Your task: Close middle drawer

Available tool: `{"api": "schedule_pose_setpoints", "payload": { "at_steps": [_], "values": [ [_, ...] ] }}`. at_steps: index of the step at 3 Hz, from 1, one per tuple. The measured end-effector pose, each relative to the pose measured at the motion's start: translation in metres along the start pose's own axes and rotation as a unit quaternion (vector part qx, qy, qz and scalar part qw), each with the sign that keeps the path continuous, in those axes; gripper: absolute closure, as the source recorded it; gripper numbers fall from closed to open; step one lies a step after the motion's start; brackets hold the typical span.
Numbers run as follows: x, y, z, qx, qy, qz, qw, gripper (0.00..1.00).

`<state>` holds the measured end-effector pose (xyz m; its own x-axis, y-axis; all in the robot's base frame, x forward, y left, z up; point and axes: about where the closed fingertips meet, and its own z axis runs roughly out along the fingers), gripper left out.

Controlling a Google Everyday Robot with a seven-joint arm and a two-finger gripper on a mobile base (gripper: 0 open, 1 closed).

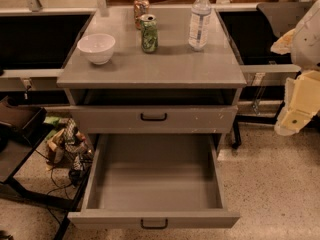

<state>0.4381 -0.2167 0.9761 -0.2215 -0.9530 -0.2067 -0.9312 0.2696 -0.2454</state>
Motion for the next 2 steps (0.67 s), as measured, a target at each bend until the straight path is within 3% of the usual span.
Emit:
{"api": "schedule_pose_setpoints", "payload": {
  "at_steps": [1,2],
  "values": [
    [0.000,0.000,0.000,0.000,0.000,0.000,1.0000,0.00],
    [0.000,0.005,0.021,-0.002,-0.001,-0.001,1.0000,0.00]
  ]
}}
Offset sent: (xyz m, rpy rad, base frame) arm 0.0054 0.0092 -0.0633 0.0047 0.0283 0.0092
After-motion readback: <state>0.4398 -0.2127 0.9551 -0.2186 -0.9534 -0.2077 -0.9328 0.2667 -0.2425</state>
